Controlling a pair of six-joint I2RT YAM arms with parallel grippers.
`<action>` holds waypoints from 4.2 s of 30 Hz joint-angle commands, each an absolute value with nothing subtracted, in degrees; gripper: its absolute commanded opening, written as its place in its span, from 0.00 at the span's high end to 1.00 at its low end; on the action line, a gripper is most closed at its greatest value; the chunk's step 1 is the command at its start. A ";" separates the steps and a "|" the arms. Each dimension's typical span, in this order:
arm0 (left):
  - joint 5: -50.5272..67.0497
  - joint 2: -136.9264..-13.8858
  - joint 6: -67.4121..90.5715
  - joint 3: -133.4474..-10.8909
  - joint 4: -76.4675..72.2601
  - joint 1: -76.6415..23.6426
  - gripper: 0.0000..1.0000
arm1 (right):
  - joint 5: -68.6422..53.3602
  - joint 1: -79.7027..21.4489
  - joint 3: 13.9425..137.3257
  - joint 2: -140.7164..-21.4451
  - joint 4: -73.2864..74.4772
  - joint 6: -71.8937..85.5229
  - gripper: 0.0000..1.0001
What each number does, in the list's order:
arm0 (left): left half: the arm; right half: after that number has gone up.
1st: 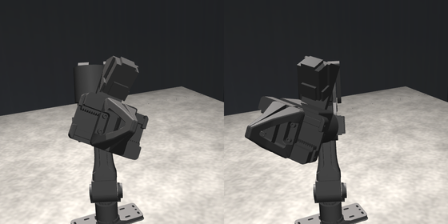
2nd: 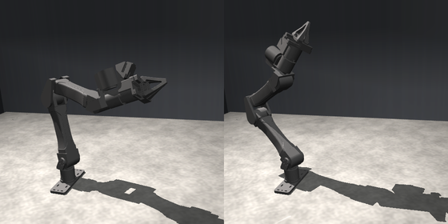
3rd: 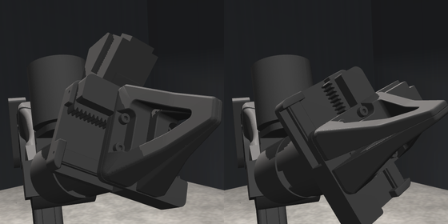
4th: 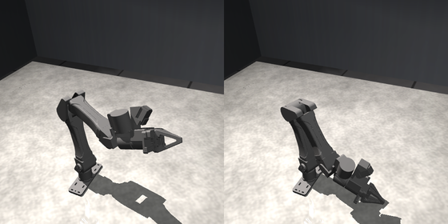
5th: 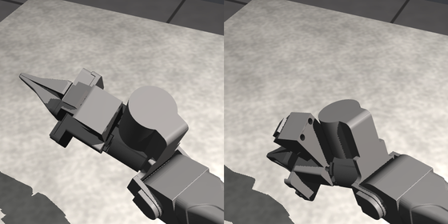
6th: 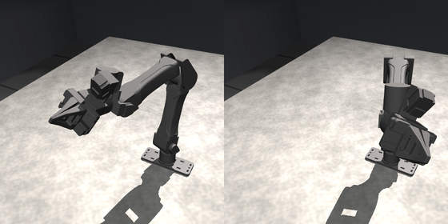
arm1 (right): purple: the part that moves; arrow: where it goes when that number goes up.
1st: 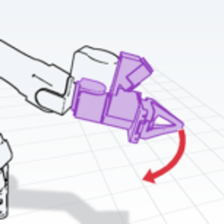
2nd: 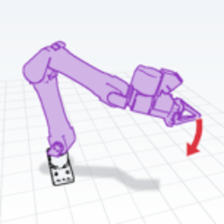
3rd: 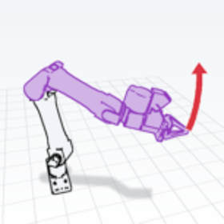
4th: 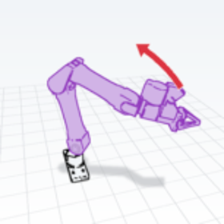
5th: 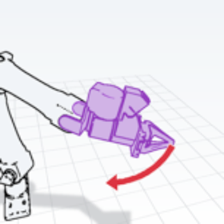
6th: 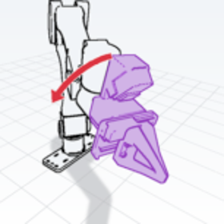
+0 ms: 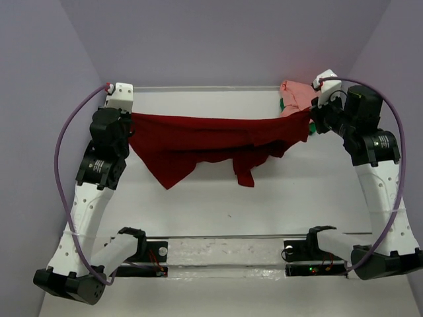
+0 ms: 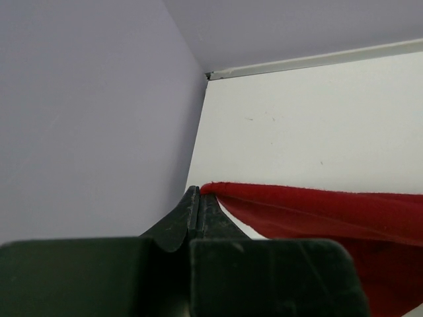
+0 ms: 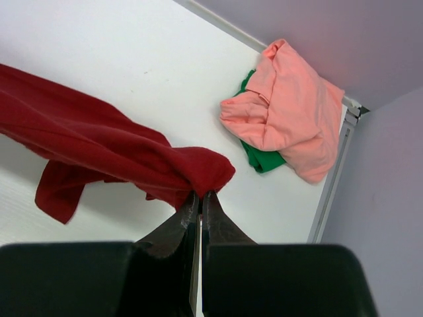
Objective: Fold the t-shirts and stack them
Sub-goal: Flatten out the tshirt
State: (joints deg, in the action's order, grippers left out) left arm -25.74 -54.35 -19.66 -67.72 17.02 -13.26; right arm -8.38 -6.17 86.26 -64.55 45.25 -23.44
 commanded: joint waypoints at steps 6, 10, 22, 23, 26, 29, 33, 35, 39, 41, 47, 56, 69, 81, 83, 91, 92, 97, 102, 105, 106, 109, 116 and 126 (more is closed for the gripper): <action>-13.10 -50.45 -17.93 -72.61 21.97 -9.41 1.00 | -9.84 -4.48 88.60 -60.64 44.39 -22.32 1.00; -14.50 -50.80 -18.28 -64.80 17.16 -9.40 1.00 | -11.25 -4.48 86.75 -67.12 42.28 -21.89 1.00; -13.71 -83.00 -19.52 -74.68 5.27 -7.39 1.00 | -17.22 -4.48 110.80 -105.15 39.98 -19.60 1.00; -13.54 -85.67 -19.08 -79.84 5.45 -6.43 1.00 | -17.66 -4.48 116.66 -107.47 40.69 -19.34 1.00; -14.15 -95.34 -16.79 -92.13 6.67 -5.10 1.00 | -18.19 -4.48 129.14 -115.56 43.76 -19.07 1.00; -15.99 -99.14 -14.95 -100.71 6.59 -5.01 1.00 | -17.84 -4.48 135.95 -118.83 45.44 -19.07 1.00; -16.26 -94.24 -13.89 -101.52 3.26 -5.01 1.00 | -18.10 -4.48 137.65 -115.94 45.97 -19.16 1.00; -16.08 -90.81 -13.97 -98.54 1.76 -5.10 1.00 | -18.72 -4.48 135.54 -111.20 45.53 -19.16 1.00; -16.87 -78.25 -15.64 -91.59 -1.67 -5.10 1.00 | -18.02 -4.48 130.08 -102.16 43.95 -19.69 1.00; -17.40 -75.42 -16.52 -91.67 1.83 -5.10 1.00 | -17.76 -4.48 129.20 -97.33 43.94 -19.34 1.00; -17.23 -63.56 -17.41 -86.76 8.08 -5.10 1.00 | -18.46 -4.48 118.85 -84.22 43.86 -19.34 1.00; -9.85 -48.87 -16.17 -74.54 12.48 -3.78 1.00 | -14.85 -3.87 105.39 -67.25 42.36 -20.13 1.00; -10.90 -57.72 -16.34 -81.92 8.36 -2.20 1.00 | -16.52 -2.55 111.45 -76.10 41.67 -19.42 1.00; -16.59 -84.51 -16.70 -77.69 -11.33 -2.20 1.00 | -19.60 -2.55 120.48 -106.06 37.18 -18.28 1.00; -17.66 -88.84 -16.79 -80.14 -13.53 -2.28 1.00 | -20.04 -2.55 124.61 -110.02 37.35 -17.93 1.00; -20.56 -102.03 -15.99 -101.76 -10.02 -2.37 1.00 | -19.78 -2.55 149.41 -124.80 42.54 -17.05 1.00; -21.00 -102.04 -16.17 -103.87 -9.67 -2.46 1.00 | -19.69 -2.55 149.68 -124.72 42.45 -17.31 1.00; -24.25 -99.15 -17.75 -104.07 -10.72 -3.16 1.00 | -19.34 -2.55 150.38 -123.05 42.01 -17.40 1.00; -25.75 -93.79 -18.89 -101.87 -11.95 -3.78 1.00 | -19.42 -2.55 150.03 -120.15 41.04 -17.40 1.00; -25.23 -90.01 -18.81 -100.73 -10.03 -4.39 1.00 | -20.39 -2.55 146.62 -115.77 41.31 -17.14 1.00; -25.22 -87.48 -18.46 -100.55 -8.37 -4.57 1.00 | -20.83 -2.55 145.47 -112.71 41.31 -17.14 1.00; -23.29 -81.67 -16.70 -99.32 -5.90 -4.83 1.00 | -21.27 -2.55 140.90 -105.42 40.70 -17.58 1.00; -16.98 -68.75 -14.86 -97.92 2.71 -5.01 1.00 | -23.29 -2.55 130.72 -87.41 41.13 -17.23 1.00; 9.48 -45.81 -18.45 -70.70 16.51 -2.82 1.00 | -22.68 -2.55 87.95 -56.71 43.15 -17.84 1.00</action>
